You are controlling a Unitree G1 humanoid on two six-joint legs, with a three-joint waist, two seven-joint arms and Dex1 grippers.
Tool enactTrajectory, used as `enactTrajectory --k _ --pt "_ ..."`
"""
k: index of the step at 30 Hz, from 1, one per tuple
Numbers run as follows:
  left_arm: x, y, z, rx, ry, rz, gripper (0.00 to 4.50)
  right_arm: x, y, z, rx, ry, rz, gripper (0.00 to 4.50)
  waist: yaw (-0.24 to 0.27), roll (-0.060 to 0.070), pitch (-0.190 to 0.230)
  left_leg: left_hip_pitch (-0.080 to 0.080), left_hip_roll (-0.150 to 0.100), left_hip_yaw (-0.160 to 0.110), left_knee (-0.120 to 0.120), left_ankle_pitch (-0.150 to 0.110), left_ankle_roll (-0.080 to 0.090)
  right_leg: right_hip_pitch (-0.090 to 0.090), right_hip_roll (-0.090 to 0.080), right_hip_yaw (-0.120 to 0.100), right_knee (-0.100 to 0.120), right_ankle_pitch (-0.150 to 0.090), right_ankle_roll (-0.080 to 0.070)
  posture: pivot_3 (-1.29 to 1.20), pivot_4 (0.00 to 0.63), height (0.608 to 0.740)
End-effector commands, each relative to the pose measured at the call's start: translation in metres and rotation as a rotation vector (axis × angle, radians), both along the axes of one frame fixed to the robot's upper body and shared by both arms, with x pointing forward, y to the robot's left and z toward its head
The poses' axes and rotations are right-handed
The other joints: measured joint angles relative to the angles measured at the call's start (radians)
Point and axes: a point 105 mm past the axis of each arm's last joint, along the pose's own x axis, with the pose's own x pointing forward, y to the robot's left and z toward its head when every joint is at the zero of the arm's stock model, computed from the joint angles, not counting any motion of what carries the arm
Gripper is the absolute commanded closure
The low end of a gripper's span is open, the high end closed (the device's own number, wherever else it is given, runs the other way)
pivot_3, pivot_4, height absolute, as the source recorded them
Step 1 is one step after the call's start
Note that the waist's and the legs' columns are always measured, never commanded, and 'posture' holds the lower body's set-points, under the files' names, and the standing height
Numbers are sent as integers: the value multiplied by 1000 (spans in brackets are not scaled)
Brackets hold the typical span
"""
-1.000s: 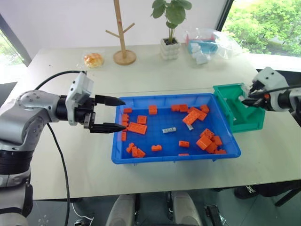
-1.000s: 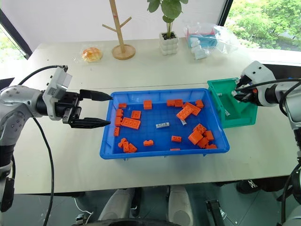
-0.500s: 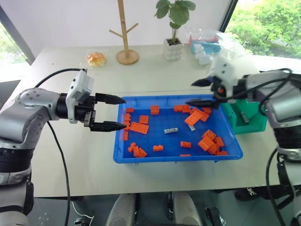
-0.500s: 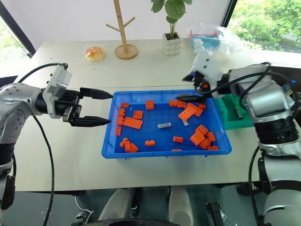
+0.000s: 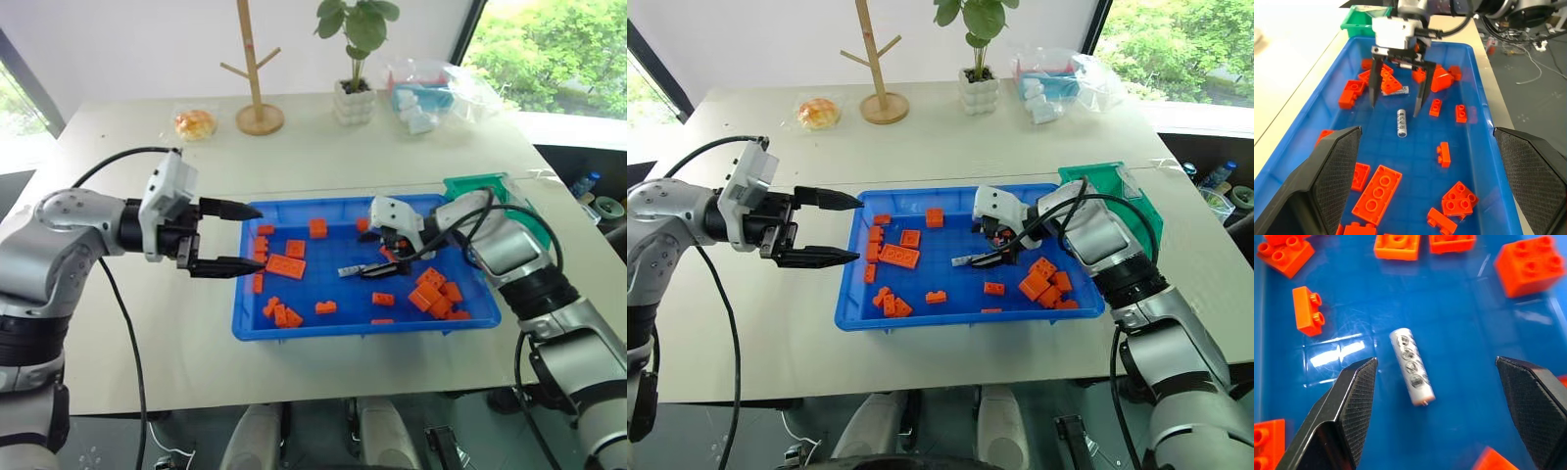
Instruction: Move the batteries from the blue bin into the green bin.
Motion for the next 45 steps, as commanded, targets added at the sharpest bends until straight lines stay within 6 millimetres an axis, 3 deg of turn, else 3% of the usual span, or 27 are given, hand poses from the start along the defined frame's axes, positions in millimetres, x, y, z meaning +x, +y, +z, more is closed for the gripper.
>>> enactTrajectory --k 1,2,6,11,13,19,21,23,29,33,37,41,45 --pt "-4 2 12 -5 -52 4 0 -1 5 -5 -3 -9 17 567 2 0 0 0 0 0 0 0 0 0 0 0 0 0 0 0 150 693" --pt "-5 2 12 -5 -52 4 0 0 6 -8 -7 -7 10 567 3 0 0 0 0 0 0 0 0 0 0 0 0 0 0 0 150 693" --pt "-5 2 13 -4 -52 3 0 -1 5 -12 -10 -3 -2 1695 2 0 0 0 0 0 0 0 0 0 0 0 0 0 0 0 150 693" --pt "-3 0 13 -6 -53 -3 0 -4 3 -6 0 -17 -10 4355 2 0 0 0 0 0 0 0 0 0 0 0 0 0 0 0 150 693" --pt "-2 -1 13 -8 -55 -9 0 -5 -1 6 14 -53 -21 4457 3 0 0 0 0 0 0 0 0 0 0 0 0 0 0 0 150 693" --pt "0 -3 13 -10 -53 -22 0 6 -23 79 153 -171 -177 4457 3 0 0 0 0 0 0 0 0 0 0 0 0 0 0 0 150 693" --pt "1 -3 12 -10 -52 -25 0 18 -58 104 163 -242 -315 4457 3 0 0 0 0 0 0 0 0 0 0 0 0 0 0 0 150 693" --pt "4 -4 12 -12 -54 -28 0 27 -97 118 130 -307 -451 4457 9 0 0 0 0 0 0 0 0 0 0 0 0 0 0 0 150 693" --pt "9 -9 13 -29 -66 -40 0 25 -169 109 -34 -330 -674 4457 4 0 0 0 0 1 0 0 0 1 -1 0 -2 0 0 0 150 693" --pt "9 -11 12 -30 -63 -53 0 24 -195 97 -94 -325 -773 4457 -5 0 0 0 0 3 0 0 0 0 -1 1 0 0 0 0 150 693" --pt "11 -12 14 -31 -66 -59 0 25 -203 85 -119 -319 -817 2485 -3 1 0 1 0 3 0 0 0 0 0 2 0 0 0 0 150 693" --pt "11 -11 16 -28 -69 -62 0 31 -188 95 -65 -363 -762 417 -1 1 0 1 0 3 0 0 0 0 0 2 0 0 0 0 150 693" --pt "12 -10 16 -24 -70 -63 0 32 -152 115 -3 -410 -541 417 -4 2 1 1 0 3 0 0 0 0 0 2 0 0 0 0 150 693"
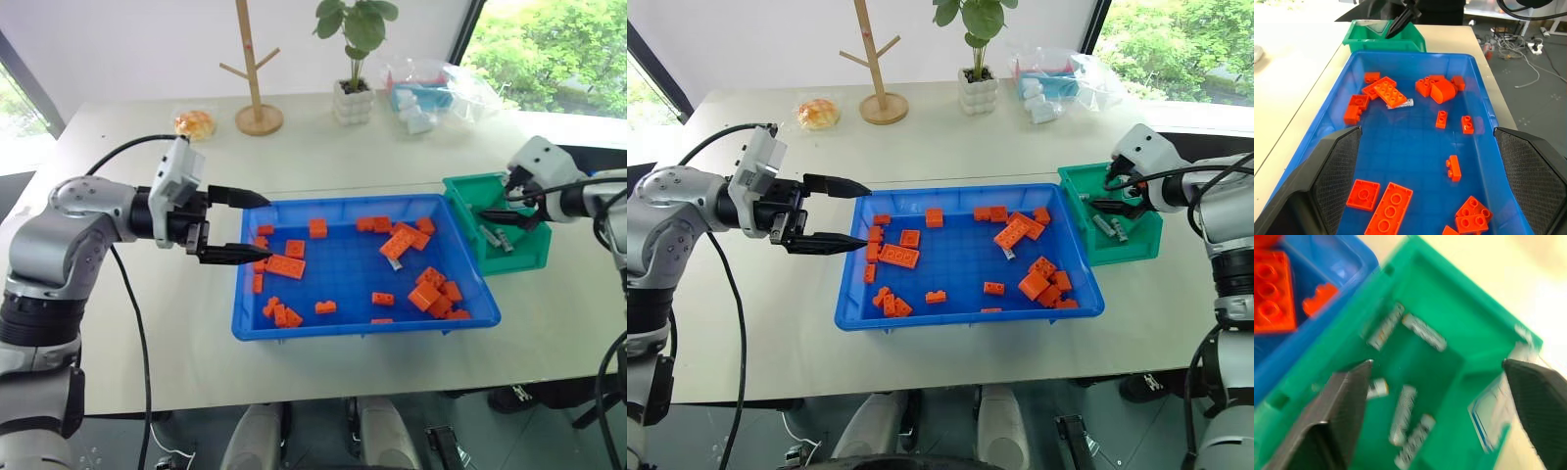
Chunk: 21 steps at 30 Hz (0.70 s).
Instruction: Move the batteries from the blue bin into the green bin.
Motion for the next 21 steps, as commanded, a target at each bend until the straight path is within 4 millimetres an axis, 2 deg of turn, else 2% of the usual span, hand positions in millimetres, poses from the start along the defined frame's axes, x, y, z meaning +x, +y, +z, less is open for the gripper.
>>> enactTrajectory --k 1,5,8,12,15,19,21 --pt "-1 -2 11 3 -51 -16 0 0 37 43 -4 -120 246 417 -2 0 0 0 0 0 0 0 0 0 0 0 0 0 0 0 150 693" --pt "-1 -3 11 3 -56 -17 0 2 80 42 -48 -67 504 417 -4 0 0 1 0 0 0 0 0 0 1 0 0 0 0 0 150 693" --pt "-2 -3 12 -1 -59 -12 0 2 94 18 -235 8 675 417 1 0 0 1 0 0 0 0 0 1 1 0 0 0 0 0 150 693" --pt "-7 0 12 3 -59 5 0 -2 106 -6 -364 129 845 417 4 -1 1 0 -1 -1 0 0 0 1 0 0 0 0 1 0 150 693" --pt "-11 5 12 6 -57 32 0 -1 108 -19 -478 199 929 417 -2 0 1 0 -1 -1 0 0 0 0 0 1 0 0 1 0 150 693" --pt "-16 8 10 7 -49 55 0 0 108 -26 -549 232 989 417 -6 -1 1 1 0 -1 0 1 -1 0 1 1 0 0 1 0 150 693" --pt "-18 9 9 7 -46 65 0 2 115 -32 -558 233 1016 417 -5 -1 1 1 0 -1 0 1 -1 0 1 1 1 0 1 0 150 693"
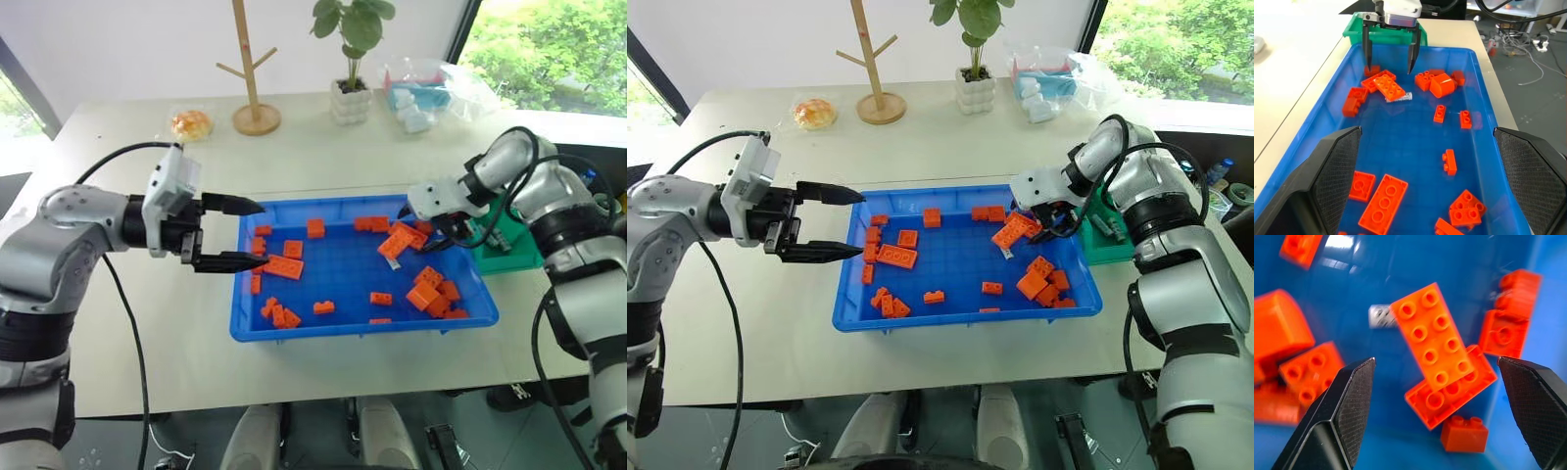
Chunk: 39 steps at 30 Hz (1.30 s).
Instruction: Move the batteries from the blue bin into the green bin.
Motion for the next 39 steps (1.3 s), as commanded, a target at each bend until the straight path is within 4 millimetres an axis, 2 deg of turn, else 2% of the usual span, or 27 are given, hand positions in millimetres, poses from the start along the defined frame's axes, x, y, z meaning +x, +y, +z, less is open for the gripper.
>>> enactTrajectory --k 1,2,3,6,13,22,25,27,28,29,31,33,36,39 --pt "-7 2 13 -14 -49 11 0 4 13 3 -20 -31 66 417 0 0 0 0 0 0 0 0 0 0 0 0 0 0 0 0 150 693" --pt "-7 2 13 -15 -49 15 0 5 16 2 -15 -33 74 417 0 0 0 0 0 0 0 0 0 0 0 1 0 0 0 0 150 693" --pt "-8 2 13 -16 -49 17 0 6 19 1 -4 -30 77 195 1 0 0 0 0 0 0 0 0 0 0 1 0 0 0 0 150 693" --pt "-10 2 13 -16 -47 23 0 7 24 -1 2 -28 85 195 3 0 0 0 0 0 0 0 0 0 0 1 1 0 0 0 150 693" --pt "-8 3 16 -20 -49 31 0 7 15 -15 -68 -59 123 195 5 0 0 1 0 0 0 0 -1 0 0 1 1 0 0 0 150 693" --pt "-5 -2 18 -33 -55 14 0 14 13 -15 -69 -115 99 195 2 0 0 1 0 0 0 0 -1 0 0 2 1 0 0 0 150 693" --pt "-5 -3 18 -36 -56 11 0 17 15 -16 -54 -128 89 1120 2 0 0 1 0 0 0 0 -1 0 1 2 1 0 0 0 150 693" --pt "-5 -3 18 -36 -55 10 0 16 14 -16 -52 -124 91 1973 3 0 0 1 0 0 0 0 -1 0 1 2 1 0 0 0 150 693" --pt "-5 -3 18 -36 -55 9 0 16 14 -15 -50 -124 92 2604 3 0 0 1 0 0 0 0 -1 0 1 2 1 0 0 0 150 693" --pt "-5 -3 17 -36 -54 10 0 15 15 -14 -39 -118 89 2964 3 0 0 1 0 0 0 0 -1 0 1 2 1 0 0 0 150 693" --pt "-5 -3 17 -36 -54 10 0 15 19 -9 -12 -108 87 2964 3 0 0 1 0 0 0 0 -1 0 1 2 1 0 0 0 150 693" --pt "-5 -3 17 -36 -53 10 0 15 31 -1 51 -91 83 2964 3 0 0 1 0 0 0 0 -1 0 1 2 1 0 0 0 150 693" --pt "-4 -4 16 -36 -55 8 0 17 61 11 177 -82 85 2964 -6 0 0 1 0 0 0 0 -1 0 1 2 1 0 0 0 150 693" --pt "-3 -5 17 -38 -58 6 0 17 86 12 267 -78 78 2964 -14 0 0 1 0 0 0 1 -1 0 1 2 2 0 0 0 150 693"
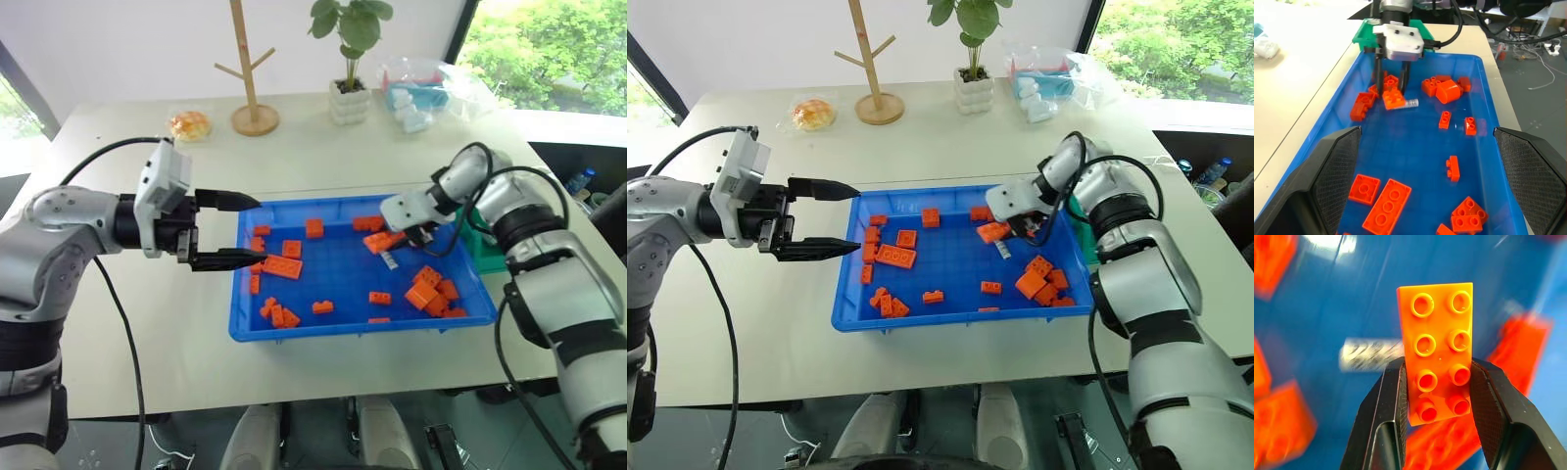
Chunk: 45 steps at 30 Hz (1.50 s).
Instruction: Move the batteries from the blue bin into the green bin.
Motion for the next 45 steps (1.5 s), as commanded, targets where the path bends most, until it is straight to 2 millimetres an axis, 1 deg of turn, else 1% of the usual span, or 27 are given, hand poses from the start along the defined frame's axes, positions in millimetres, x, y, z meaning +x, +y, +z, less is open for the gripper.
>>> enactTrajectory --k 1,3,5,7,8,9,11,13,15,17,19,21,23,26,29,31,33,35,41,44,45 --pt "-1 -2 9 -10 -45 -14 0 2 30 21 130 -42 4 2964 -3 0 0 0 0 0 0 0 0 0 0 0 0 0 0 0 150 693" --pt "0 -2 10 -12 -48 -15 0 -3 44 12 157 -24 10 2964 -3 0 0 0 0 0 0 0 0 0 0 0 0 0 0 0 150 693" --pt "0 -2 10 -13 -49 -15 0 -6 49 3 160 -10 0 2964 1 0 0 0 0 -1 0 0 0 0 0 0 0 0 0 0 150 693" --pt "0 -2 11 -12 -51 -15 0 -9 51 -6 159 1 -19 2964 4 0 0 0 -1 -1 0 0 0 0 0 0 0 0 0 0 150 693" --pt "0 -2 11 -12 -51 -15 0 -10 51 -9 160 -1 -31 2223 6 0 0 0 -1 -1 0 0 0 0 -1 0 0 0 0 0 150 693" --pt "0 -2 11 -12 -52 -15 0 -9 50 -12 160 -12 -51 1986 6 0 0 0 -1 -1 0 0 0 0 -1 0 0 0 0 0 150 693" --pt "0 -2 11 -12 -53 -14 0 -6 48 -11 169 -34 -93 1083 5 0 0 0 -1 0 0 0 0 0 -1 0 0 0 0 0 150 693" --pt "0 -2 12 -13 -54 -15 0 -1 44 -3 196 -54 -161 1083 3 0 0 0 -1 0 0 0 0 0 -1 0 1 0 0 0 150 693" --pt "0 -3 12 -14 -55 -16 0 3 39 10 240 -76 -249 1083 2 0 0 0 -1 0 0 0 0 0 -1 0 1 0 0 0 150 693" --pt "0 -3 11 -14 -54 -18 0 0 35 23 305 -68 -346 1083 2 0 0 0 -1 0 0 0 0 0 -1 0 1 0 0 0 150 693" --pt "0 -2 10 -14 -52 -18 0 -11 35 31 359 -45 -415 1083 5 0 0 0 -1 -1 0 0 0 0 -1 0 1 0 0 0 150 693" --pt "0 -2 9 -13 -49 -20 0 -31 35 30 401 27 -498 1083 14 0 0 0 -1 -1 0 0 0 0 -1 0 1 0 0 0 150 693" --pt "0 -2 9 -12 -46 -27 0 -53 35 22 434 109 -599 1083 19 0 0 0 0 -1 0 0 0 0 -1 0 1 0 0 0 150 693" --pt "1 -2 8 -5 -42 -42 0 -77 36 6 450 224 -731 1083 23 0 0 -1 0 -1 0 0 1 -1 -1 0 1 0 0 0 150 693" --pt "3 -3 8 0 -42 -57 0 -87 41 -5 475 324 -849 1083 24 -1 -1 -1 -1 -1 0 0 1 0 -1 0 0 0 0 0 150 693" --pt "5 -5 9 2 -44 -68 0 -93 43 -16 463 377 -897 1083 23 -1 -1 -1 -1 -1 1 0 1 0 -1 0 0 0 -1 0 150 693" --pt "7 -6 10 6 -49 -81 0 -95 48 -26 470 423 -940 1083 23 -1 -1 -1 -1 -1 1 0 1 0 -1 0 0 0 0 0 150 693" --pt "8 -7 11 7 -52 -87 0 -91 51 -31 487 442 -980 1083 22 -1 -1 -1 -1 -1 0 0 1 0 -1 -1 0 0 0 0 150 693" --pt "9 -9 12 9 -57 -95 0 -78 54 -46 485 405 -1023 1083 21 -1 -1 -1 -1 -1 0 0 1 0 -1 -1 0 0 0 0 150 693" --pt "8 -8 12 10 -59 -93 0 -75 54 -55 466 374 -1014 1083 20 -1 -1 0 -1 -1 0 0 1 0 -1 -1 0 0 0 0 150 693" --pt "8 -7 12 9 -61 -90 0 -75 54 -58 457 363 -1005 1314 20 -2 -1 0 -1 -1 0 0 1 0 -1 -1 0 0 0 0 150 693"
